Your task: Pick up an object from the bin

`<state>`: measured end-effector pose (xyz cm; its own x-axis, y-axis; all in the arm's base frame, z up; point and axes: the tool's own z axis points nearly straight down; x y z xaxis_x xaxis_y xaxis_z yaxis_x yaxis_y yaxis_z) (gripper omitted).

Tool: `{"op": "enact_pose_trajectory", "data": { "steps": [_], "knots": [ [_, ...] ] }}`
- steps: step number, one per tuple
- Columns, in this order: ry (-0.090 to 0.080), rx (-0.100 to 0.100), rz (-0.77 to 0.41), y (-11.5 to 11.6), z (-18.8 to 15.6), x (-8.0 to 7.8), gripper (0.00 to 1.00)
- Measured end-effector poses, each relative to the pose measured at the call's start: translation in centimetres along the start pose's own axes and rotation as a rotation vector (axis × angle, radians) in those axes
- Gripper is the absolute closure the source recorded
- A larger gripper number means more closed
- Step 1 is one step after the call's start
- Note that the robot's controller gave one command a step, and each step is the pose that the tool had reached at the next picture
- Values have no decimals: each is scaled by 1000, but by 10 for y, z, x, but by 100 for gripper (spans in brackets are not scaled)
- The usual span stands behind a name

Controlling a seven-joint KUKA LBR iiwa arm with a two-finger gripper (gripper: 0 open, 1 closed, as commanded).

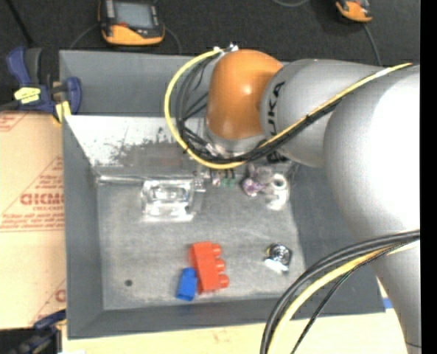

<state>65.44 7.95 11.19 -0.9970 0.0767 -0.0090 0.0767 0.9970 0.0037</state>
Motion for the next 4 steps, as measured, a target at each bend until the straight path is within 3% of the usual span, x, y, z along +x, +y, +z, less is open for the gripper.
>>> {"op": "enact_pose_trajectory", "data": {
  "steps": [1,2,3,4],
  "knots": [
    [11,3,132,4,42,3,0],
    [11,2,131,3,42,3,0],
    [8,2,132,3,41,2,100],
    [6,2,131,3,16,1,100]
  ]
}}
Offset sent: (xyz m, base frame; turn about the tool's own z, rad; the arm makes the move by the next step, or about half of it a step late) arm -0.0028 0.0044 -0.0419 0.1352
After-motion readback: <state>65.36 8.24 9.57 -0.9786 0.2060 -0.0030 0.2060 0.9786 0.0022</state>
